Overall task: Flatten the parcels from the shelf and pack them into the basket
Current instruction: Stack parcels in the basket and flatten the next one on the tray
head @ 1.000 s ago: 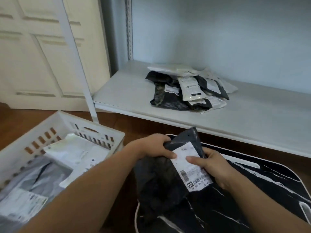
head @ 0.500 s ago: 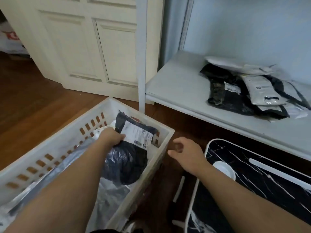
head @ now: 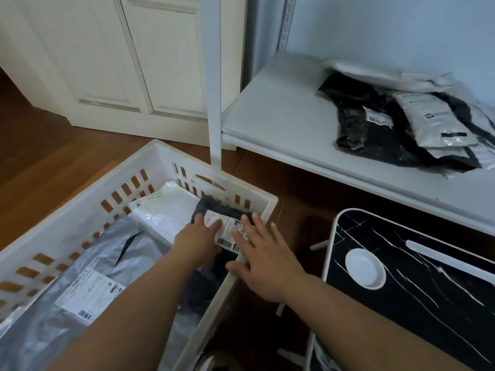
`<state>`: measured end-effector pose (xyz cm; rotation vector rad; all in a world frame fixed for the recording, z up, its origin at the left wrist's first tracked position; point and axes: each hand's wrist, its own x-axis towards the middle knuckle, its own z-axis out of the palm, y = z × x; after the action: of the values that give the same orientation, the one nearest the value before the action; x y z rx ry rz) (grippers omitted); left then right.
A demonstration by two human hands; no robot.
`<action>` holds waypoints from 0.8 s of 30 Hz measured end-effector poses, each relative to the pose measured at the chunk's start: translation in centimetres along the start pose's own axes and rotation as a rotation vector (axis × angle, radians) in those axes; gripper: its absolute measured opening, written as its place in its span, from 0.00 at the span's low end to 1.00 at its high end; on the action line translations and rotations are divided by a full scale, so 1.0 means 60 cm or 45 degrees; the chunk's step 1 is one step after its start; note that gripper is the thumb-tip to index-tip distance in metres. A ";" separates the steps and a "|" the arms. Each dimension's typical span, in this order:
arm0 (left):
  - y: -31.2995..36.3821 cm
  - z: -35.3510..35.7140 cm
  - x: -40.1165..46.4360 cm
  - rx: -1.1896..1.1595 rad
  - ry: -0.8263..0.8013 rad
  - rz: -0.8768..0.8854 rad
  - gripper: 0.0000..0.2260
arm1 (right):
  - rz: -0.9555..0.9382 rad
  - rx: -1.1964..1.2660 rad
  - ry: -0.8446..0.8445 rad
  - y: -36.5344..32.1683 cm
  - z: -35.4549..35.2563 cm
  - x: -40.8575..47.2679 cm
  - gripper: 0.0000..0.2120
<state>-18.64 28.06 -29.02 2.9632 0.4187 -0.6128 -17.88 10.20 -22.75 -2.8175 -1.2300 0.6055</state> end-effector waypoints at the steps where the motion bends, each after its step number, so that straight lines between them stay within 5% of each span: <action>1: 0.006 0.004 0.003 -0.021 -0.116 -0.018 0.34 | 0.001 0.001 0.003 0.001 0.002 0.000 0.32; 6: 0.028 0.004 0.001 0.059 -0.410 -0.025 0.41 | 0.017 0.029 -0.029 -0.001 -0.006 -0.003 0.32; 12: 0.032 -0.014 -0.004 0.065 -0.421 -0.036 0.38 | 0.032 -0.010 -0.055 -0.001 -0.014 -0.001 0.33; 14: 0.032 -0.031 -0.007 0.053 -0.291 -0.054 0.29 | 0.014 -0.009 -0.050 0.003 -0.018 -0.010 0.34; 17: 0.050 -0.075 -0.013 -0.086 0.187 -0.055 0.14 | 0.041 0.031 -0.036 0.039 -0.023 -0.040 0.34; 20: 0.098 -0.133 -0.028 -0.257 0.583 0.022 0.13 | 0.242 0.041 -0.077 0.114 -0.031 -0.093 0.34; 24: 0.186 -0.187 -0.038 -0.340 0.702 0.267 0.12 | 0.477 -0.031 -0.049 0.213 -0.059 -0.169 0.35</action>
<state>-13.29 18.37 -17.52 2.8170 0.1947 0.2723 -13.86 -5.30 -18.02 -3.0931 -0.7156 0.6585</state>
